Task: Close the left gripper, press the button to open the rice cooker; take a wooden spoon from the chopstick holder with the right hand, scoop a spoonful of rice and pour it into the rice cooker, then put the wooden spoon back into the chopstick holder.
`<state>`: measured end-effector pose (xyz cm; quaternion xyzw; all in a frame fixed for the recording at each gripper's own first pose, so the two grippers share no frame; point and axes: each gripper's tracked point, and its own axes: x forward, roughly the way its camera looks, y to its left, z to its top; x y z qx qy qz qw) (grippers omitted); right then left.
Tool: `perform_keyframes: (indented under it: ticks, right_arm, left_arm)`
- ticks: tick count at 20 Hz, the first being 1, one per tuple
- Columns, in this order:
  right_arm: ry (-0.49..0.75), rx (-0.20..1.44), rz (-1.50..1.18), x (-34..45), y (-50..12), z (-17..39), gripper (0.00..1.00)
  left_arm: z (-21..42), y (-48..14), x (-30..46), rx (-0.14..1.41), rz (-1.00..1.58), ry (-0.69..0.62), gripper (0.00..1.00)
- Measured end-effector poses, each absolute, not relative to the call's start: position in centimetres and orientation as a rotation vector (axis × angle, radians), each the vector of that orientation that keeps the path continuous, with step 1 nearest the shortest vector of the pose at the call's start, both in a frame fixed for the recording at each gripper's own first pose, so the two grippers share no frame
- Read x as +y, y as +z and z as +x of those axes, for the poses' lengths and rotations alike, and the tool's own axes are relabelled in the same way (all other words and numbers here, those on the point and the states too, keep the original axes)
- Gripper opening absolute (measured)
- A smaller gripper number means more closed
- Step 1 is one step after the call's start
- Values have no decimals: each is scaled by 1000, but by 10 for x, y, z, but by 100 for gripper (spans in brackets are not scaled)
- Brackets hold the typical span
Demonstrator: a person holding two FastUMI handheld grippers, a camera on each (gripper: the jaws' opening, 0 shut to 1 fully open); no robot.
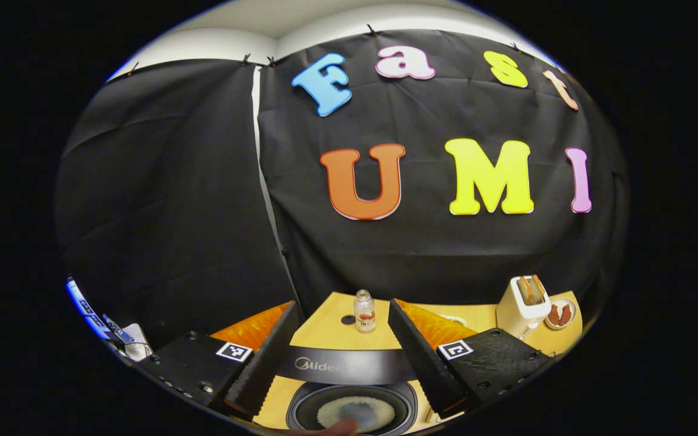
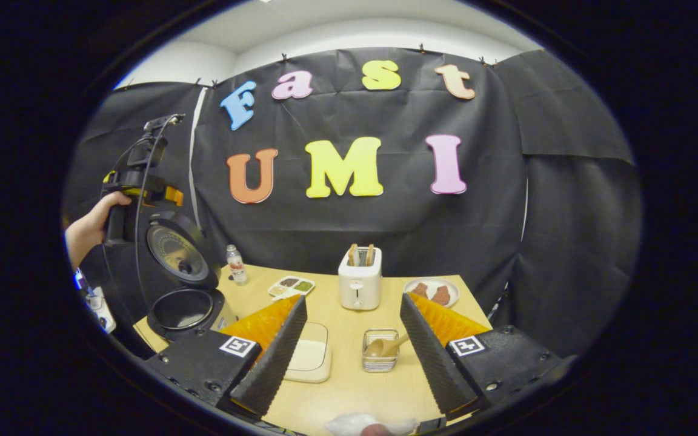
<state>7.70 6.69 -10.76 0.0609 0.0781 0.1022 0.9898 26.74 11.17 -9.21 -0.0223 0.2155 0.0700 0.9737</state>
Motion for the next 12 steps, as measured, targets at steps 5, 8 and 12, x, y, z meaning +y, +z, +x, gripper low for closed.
perform_keyframes:
  ticks: [5, 8, 12]
  right_arm:
    - [226, 170, 132, 75, -106, 76, 100]
    - [237, 181, 133, 80, -109, 75, 100]
    - [245, 205, 133, 84, -116, 72, 100]
  left_arm:
    - [251, -112, 110, 501, -31, 139, 98]
    - [233, -115, 108, 484, -34, 133, 99]
    - [192, -144, 101, 530, -71, 115, 99]
